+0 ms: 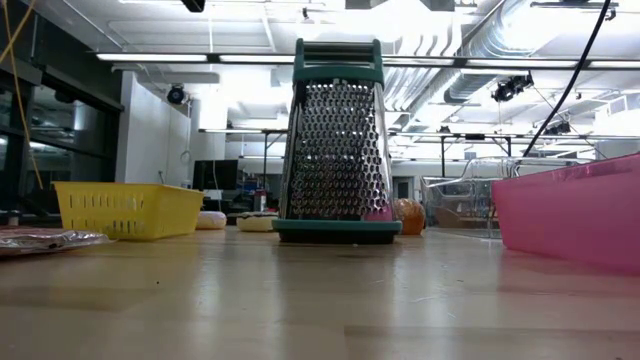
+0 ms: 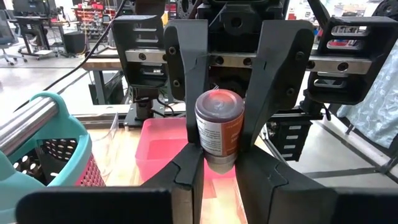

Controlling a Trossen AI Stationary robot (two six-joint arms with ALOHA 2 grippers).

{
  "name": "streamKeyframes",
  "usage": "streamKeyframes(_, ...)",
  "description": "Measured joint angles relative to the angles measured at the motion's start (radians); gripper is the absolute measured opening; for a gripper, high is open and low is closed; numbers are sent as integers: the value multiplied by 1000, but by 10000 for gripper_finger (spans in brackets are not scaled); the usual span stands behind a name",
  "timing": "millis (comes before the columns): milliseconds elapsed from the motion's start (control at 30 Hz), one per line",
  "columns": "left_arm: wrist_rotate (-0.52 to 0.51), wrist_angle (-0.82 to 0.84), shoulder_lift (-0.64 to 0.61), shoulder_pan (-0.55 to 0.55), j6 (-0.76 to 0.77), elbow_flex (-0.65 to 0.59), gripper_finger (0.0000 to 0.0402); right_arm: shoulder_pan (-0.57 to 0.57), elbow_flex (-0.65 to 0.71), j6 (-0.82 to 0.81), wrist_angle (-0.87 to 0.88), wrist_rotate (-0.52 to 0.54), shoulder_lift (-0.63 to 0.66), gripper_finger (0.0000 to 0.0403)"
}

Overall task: Pick & Place Food Item
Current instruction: Put the orange food coloring bottle into the yellow bin

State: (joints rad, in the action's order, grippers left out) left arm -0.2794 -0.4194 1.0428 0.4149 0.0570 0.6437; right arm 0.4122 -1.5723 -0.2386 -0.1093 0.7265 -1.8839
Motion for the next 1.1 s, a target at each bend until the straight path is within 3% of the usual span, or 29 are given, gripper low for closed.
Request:
streamKeyframes(233,0,0,0,0,0,0,67,0,0,28,0,0,0,92)
streamKeyframes(767,-2,-1,0,0,3,0,67,-11,0,41,-20,-3,0,158)
streamKeyframes(1100,-4,1,0,0,3,0,67,-8,0,250,-209,-1,0,157)
